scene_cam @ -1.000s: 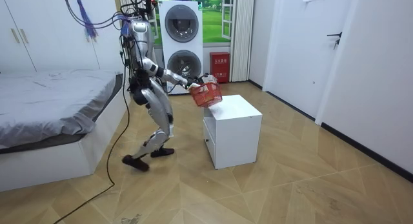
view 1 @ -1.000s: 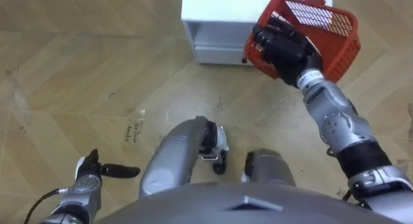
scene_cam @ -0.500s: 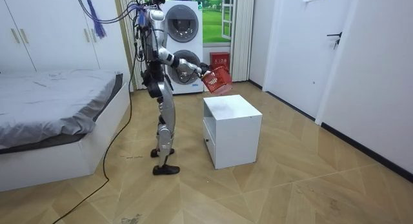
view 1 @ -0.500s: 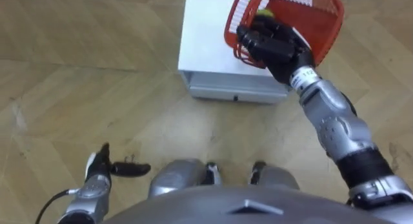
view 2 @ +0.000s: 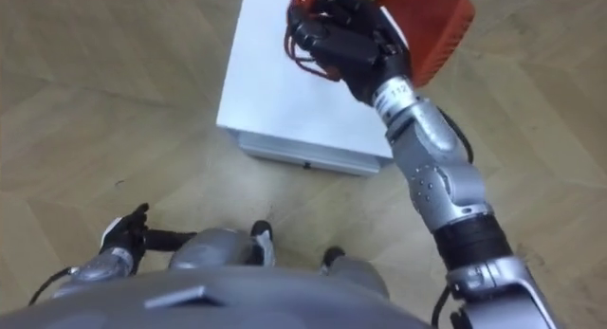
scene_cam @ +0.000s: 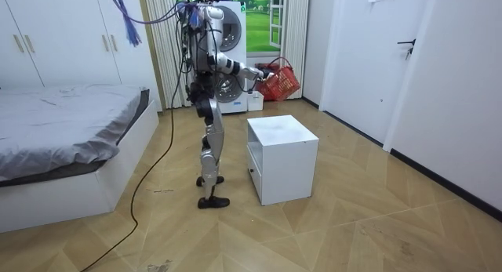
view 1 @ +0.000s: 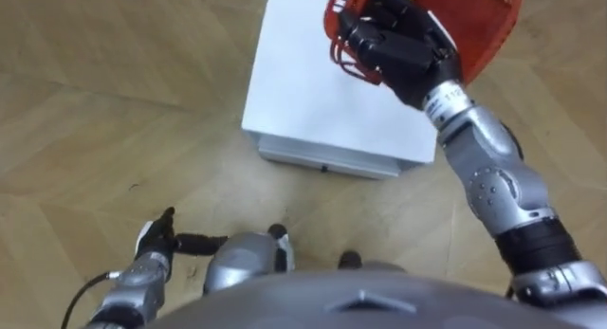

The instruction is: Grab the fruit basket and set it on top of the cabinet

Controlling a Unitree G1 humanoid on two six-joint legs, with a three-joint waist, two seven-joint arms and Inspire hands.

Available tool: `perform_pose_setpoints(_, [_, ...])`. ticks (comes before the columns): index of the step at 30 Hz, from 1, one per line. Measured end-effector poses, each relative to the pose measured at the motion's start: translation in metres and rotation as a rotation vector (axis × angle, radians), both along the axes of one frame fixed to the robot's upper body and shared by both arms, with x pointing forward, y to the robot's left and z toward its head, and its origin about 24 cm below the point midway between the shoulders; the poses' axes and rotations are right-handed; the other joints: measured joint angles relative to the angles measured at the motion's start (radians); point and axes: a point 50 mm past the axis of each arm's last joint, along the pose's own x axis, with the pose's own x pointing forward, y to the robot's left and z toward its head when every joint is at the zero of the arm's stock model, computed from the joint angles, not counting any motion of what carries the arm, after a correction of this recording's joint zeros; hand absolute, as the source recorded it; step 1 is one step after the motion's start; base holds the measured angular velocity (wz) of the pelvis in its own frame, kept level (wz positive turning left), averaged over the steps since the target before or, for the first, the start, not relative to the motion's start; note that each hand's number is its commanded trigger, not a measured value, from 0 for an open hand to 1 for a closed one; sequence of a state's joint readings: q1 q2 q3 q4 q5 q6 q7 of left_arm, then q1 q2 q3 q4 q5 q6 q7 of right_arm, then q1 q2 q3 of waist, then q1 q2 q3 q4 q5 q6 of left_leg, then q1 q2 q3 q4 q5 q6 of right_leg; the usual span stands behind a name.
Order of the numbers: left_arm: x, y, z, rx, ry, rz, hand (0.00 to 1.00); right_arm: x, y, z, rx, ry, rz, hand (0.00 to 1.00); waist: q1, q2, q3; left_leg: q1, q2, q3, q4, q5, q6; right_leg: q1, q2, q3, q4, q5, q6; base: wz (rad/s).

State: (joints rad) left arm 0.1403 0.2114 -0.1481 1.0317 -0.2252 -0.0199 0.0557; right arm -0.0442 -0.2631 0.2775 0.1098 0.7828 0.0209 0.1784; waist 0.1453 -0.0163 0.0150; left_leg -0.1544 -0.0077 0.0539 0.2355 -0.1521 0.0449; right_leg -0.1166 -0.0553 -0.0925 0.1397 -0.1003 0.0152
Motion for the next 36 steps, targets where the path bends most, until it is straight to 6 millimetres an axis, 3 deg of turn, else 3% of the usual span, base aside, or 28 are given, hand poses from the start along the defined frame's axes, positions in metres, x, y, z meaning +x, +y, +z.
perform_pose_setpoints(2, [-0.003,0.0,-0.001,-0.01,0.011,0.008,0.0,0.0,0.003,0.0,0.0,0.004,0.017,1.0,-0.004,0.016,-0.0043,0.033,0.01,0.012,-0.036,0.001,-0.002,0.012,0.011,-0.004,0.012,0.001,-0.001,-0.14])
perform_pose_setpoints(9, [-0.006,0.002,-0.001,-0.004,0.016,0.015,0.0,-0.001,0.006,-0.002,0.015,0.005,0.033,1.0,-0.006,0.002,0.0028,0.042,0.015,0.025,-0.049,-0.001,-0.01,0.015,0.021,-0.026,0.014,0.0,-0.002,0.01])
perform_pose_setpoints(13, [-0.014,0.006,-0.003,0.001,0.049,0.035,0.0,-0.003,0.009,-0.015,0.041,0.06,0.024,1.0,-0.002,0.0,0.0045,0.04,0.013,0.022,-0.043,-0.007,-0.008,0.012,0.018,-0.044,0.024,0.0,-0.003,0.0])
perform_pose_setpoints(16, [-0.02,0.006,-0.004,-0.013,0.074,0.034,0.0,-0.01,0.013,-0.023,0.077,0.107,0.037,1.0,0.001,0.014,0.0091,0.017,0.014,0.017,-0.026,-0.015,-0.007,0.0,0.015,-0.063,0.033,0.0,-0.003,0.03])
perform_pose_setpoints(23, [-0.028,0.006,-0.006,-0.039,0.108,0.032,0.0,-0.013,0.02,-0.028,0.132,0.115,0.086,1.0,0.014,0.06,-0.0005,-0.009,0.015,0.014,-0.013,-0.014,-0.006,-0.027,0.012,-0.095,0.046,0.002,-0.006,0.02])
perform_pose_setpoints(29, [-0.033,0.006,-0.007,-0.05,0.142,0.032,0.0,-0.018,0.016,-0.047,0.145,0.198,0.058,1.0,-0.001,0.066,0.001,-0.041,0.01,-0.011,-0.002,-0.014,-0.006,-0.043,0.006,-0.133,0.046,0.001,-0.006,0.12])
perform_pose_setpoints(36, [-0.036,0.003,-0.008,-0.06,0.167,-0.001,0.0,-0.025,0.022,-0.057,0.158,0.239,0.085,1.0,0.001,0.08,0.0044,-0.061,0.01,-0.011,0.006,-0.014,-0.006,-0.061,0.005,-0.135,0.048,0.001,-0.006,0.01])
